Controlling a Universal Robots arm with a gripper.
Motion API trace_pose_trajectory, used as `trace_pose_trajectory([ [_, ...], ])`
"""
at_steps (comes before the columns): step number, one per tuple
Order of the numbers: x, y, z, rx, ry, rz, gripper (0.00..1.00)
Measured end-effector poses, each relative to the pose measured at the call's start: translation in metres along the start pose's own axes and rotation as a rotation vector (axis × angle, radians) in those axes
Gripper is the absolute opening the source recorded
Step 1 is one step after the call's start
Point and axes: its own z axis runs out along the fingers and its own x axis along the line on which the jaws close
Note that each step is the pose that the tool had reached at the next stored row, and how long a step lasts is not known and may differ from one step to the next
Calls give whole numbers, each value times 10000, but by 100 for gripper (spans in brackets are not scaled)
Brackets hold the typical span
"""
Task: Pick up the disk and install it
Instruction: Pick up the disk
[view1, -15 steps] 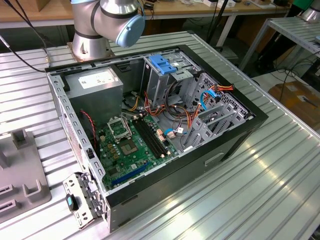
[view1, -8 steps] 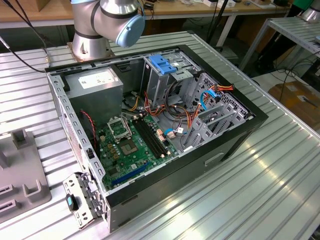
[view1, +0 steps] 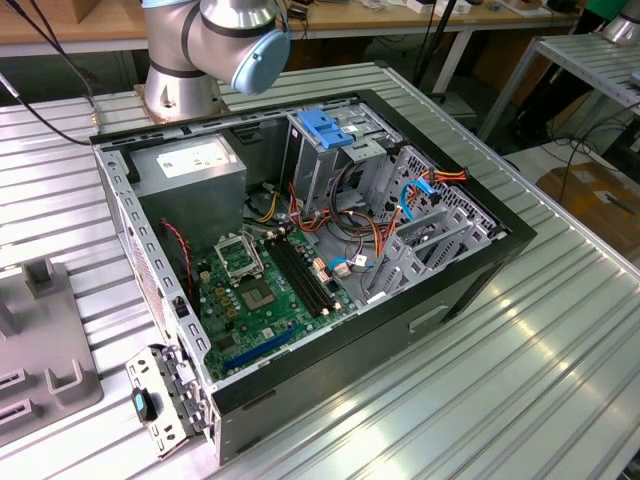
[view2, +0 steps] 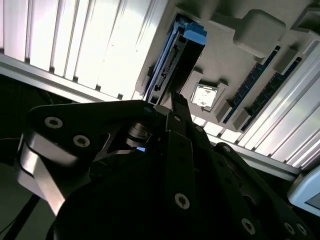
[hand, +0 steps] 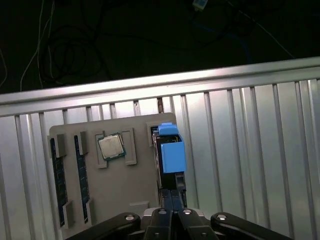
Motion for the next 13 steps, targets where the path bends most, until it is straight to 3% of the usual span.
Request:
trace_pose_trajectory([
  [9,3,12,5,12,-6,-2,11],
  [12,2,17,19,29,-214,1,11],
  [13,3,19,27,38,-238,0,11],
])
